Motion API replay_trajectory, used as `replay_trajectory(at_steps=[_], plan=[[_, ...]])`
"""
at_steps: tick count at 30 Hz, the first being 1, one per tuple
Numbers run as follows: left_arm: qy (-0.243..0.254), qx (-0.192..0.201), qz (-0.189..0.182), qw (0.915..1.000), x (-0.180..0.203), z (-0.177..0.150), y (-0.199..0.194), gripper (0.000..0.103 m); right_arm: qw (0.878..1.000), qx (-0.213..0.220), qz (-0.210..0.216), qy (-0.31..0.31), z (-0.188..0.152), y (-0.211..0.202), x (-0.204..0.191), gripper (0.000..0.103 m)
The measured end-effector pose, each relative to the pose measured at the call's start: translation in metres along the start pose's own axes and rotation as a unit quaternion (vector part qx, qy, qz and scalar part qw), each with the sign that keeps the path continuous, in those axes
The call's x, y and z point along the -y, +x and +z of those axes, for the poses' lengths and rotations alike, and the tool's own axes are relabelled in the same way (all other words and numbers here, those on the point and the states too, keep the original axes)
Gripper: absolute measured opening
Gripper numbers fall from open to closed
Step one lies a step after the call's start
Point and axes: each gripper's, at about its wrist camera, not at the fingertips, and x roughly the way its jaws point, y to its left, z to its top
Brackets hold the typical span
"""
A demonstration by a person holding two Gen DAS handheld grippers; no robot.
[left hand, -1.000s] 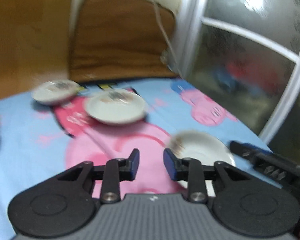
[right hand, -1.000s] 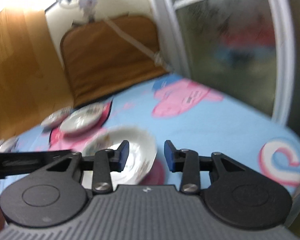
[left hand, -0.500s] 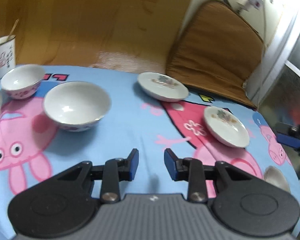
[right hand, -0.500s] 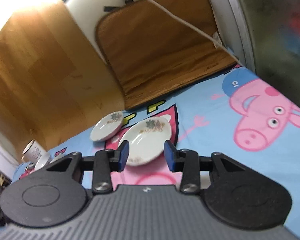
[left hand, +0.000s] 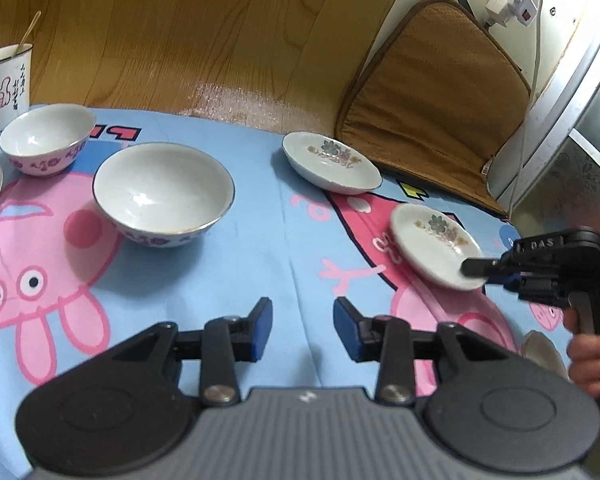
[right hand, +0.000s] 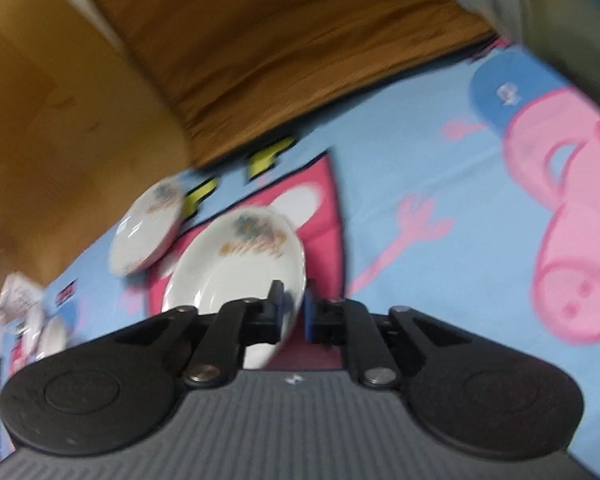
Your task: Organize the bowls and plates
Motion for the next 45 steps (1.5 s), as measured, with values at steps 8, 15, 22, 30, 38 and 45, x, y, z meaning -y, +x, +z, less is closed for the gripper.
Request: replay_trajectory(at_steps=[8,15,22,30,38,45], plan=[[-0.021,-0.004,-0.001,0.9998,-0.018,-0.010,-0.012,0.041,0.994,-0.061,0.068,-0.058,-0.057,-0.006,-0.048,0.011],[-0.030,0.000,0.008,0.9995,-0.034,-0.023,-0.029,0.040,0.987,-0.101,0.092,-0.091,-0.077,-0.002,-0.083,0.011],[-0.035,0.017,0.040,0.9984,-0.053,-0.034,-0.048,0.021,0.983,-0.107,0.100,-0.109,-0.098,0.002,-0.111,0.012],[-0.041,0.025,0.044,0.9979,-0.072,-0.052,-0.078,0.013,0.981,-0.102,0.115,-0.122,-0.137,-0.005,-0.121,0.013],[0.016,0.033,0.053,0.9979,-0.050,-0.058,-0.073,0.014,0.987,-0.010,0.102,-0.125,-0.170,-0.018,-0.110,0.015],[0.041,0.035,0.038,0.9978,-0.048,-0.067,-0.074,0.014,0.984,0.065,0.075,-0.149,-0.190,-0.023,-0.109,0.020]])
